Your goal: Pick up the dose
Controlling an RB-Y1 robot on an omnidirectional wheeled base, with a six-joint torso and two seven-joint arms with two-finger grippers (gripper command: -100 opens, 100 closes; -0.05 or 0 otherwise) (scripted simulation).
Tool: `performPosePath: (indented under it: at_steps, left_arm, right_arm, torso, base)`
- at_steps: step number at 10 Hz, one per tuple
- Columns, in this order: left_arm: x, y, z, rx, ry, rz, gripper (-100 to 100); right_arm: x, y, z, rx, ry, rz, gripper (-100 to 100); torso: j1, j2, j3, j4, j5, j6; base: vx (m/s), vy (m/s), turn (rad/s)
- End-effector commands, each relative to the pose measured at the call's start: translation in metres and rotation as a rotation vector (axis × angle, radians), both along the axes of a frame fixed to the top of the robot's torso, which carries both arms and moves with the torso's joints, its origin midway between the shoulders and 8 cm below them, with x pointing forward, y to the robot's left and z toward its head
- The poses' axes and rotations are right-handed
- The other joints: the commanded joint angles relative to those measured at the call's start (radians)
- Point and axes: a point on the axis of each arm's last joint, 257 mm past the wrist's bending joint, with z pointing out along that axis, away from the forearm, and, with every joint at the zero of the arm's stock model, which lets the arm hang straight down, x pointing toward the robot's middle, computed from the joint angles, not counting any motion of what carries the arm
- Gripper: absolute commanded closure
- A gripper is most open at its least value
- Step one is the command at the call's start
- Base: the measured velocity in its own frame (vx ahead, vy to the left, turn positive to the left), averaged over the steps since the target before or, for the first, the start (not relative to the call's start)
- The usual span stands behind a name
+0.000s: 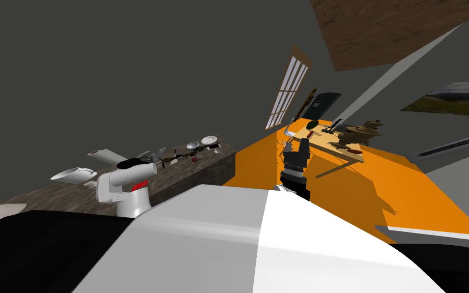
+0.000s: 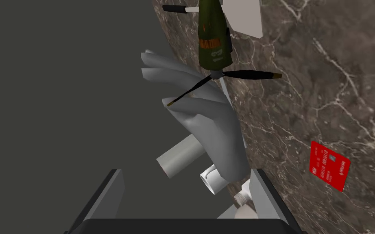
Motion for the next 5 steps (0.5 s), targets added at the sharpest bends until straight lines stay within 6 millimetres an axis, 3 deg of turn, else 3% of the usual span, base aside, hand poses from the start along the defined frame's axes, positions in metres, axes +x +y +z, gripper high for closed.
performPosePath:
  at_steps: [1,5]
  left_arm:
    - [-0.006,0.001,-0.005,-0.026,0.018,0.015,-100]
    - [-0.033,0.010,-0.028,-0.144,0.046,0.096,-100]
  right_arm:
    - [0.000,0.000,0.000,0.000,0.000,0.000,0]
    - [0.000,0.000,0.000,0.000,0.000,0.000,0]
  torso:
    - [0.000,0.000,0.000,0.000,0.000,0.000]
    - [0.001,0.000,0.000,0.000,0.000,0.000]
  base:
    - [0.019,-0.008,0.021]
    - [0.040,-0.021,-0.087]
